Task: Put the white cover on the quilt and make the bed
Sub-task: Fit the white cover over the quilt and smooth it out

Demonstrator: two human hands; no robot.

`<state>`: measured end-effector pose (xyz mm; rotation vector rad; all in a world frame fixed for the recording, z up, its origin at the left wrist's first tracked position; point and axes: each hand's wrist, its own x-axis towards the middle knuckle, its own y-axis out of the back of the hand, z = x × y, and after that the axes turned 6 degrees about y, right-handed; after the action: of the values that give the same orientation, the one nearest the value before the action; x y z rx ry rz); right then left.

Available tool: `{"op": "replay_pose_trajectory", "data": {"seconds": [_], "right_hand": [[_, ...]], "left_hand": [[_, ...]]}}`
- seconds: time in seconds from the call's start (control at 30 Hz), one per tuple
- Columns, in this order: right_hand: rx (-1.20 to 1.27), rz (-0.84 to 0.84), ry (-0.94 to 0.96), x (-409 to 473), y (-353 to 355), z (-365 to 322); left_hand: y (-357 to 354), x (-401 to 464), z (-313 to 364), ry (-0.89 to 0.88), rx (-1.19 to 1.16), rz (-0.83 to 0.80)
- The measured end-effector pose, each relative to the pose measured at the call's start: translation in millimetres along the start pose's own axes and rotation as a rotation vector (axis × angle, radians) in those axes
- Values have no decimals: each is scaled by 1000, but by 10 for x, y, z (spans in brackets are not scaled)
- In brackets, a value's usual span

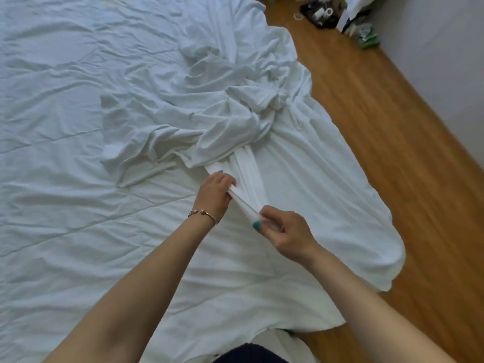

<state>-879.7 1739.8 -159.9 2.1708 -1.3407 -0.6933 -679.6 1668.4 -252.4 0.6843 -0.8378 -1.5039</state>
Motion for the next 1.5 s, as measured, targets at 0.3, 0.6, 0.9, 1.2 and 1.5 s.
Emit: {"op": "replay_pose_trajectory", "data": {"seconds": [0.3, 0.6, 0.9, 1.2, 1.5], "right_hand": [[-352, 82, 47, -145, 130, -57], [-341, 1, 151, -134, -664, -501], [255, 187, 243, -107, -524, -1010], [-108, 186, -78, -320, -101, -459], [-222, -125, 92, -253, -1094, -907]], "left_hand": [[917, -615, 386, -340, 320, -129], [882, -1091, -23, -336, -9, -235], [629, -398, -477, -102, 55, -237], [1567, -432, -512, -173, 302, -42], [1011, -1554, -111, 2, 31, -359]]}}
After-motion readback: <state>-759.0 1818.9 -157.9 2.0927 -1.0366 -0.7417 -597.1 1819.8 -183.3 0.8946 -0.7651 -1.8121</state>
